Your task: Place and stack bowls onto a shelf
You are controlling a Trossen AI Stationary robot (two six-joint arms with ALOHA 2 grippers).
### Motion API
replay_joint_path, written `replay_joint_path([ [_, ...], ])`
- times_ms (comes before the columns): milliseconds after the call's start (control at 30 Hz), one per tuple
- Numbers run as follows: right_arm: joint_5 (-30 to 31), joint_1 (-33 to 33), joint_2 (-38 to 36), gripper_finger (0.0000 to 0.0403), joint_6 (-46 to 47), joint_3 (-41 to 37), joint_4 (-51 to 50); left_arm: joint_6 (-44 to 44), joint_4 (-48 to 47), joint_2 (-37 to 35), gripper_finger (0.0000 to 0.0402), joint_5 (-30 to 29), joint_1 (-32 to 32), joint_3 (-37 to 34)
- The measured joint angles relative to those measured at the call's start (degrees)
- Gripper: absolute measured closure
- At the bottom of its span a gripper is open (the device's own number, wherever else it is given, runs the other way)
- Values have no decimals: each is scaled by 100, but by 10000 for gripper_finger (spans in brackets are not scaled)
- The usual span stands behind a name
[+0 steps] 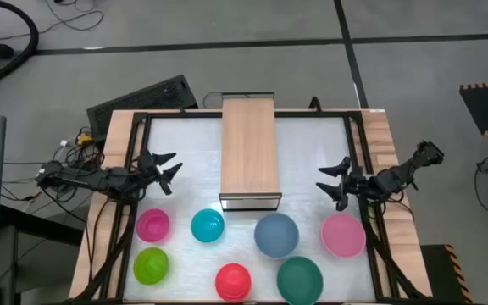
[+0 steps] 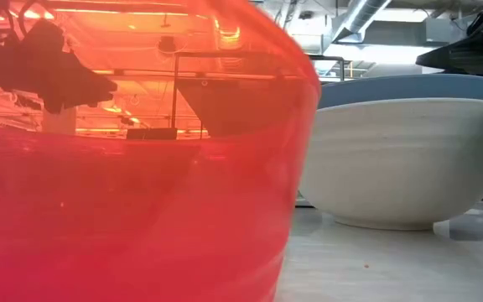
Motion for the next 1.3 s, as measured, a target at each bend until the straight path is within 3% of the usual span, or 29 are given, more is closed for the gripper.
replay_joint_path([
  [933,1,-2,-1,109,-1,1,1,-63,1,0,192,0,-1,0],
  [1167,0,-1,0,109,-1,-1,1,-1722,16,0,192,7,-1,0],
  [1300,1,1,1,109,1,-2,-1,-2023,14,0,192,-54,1,0],
])
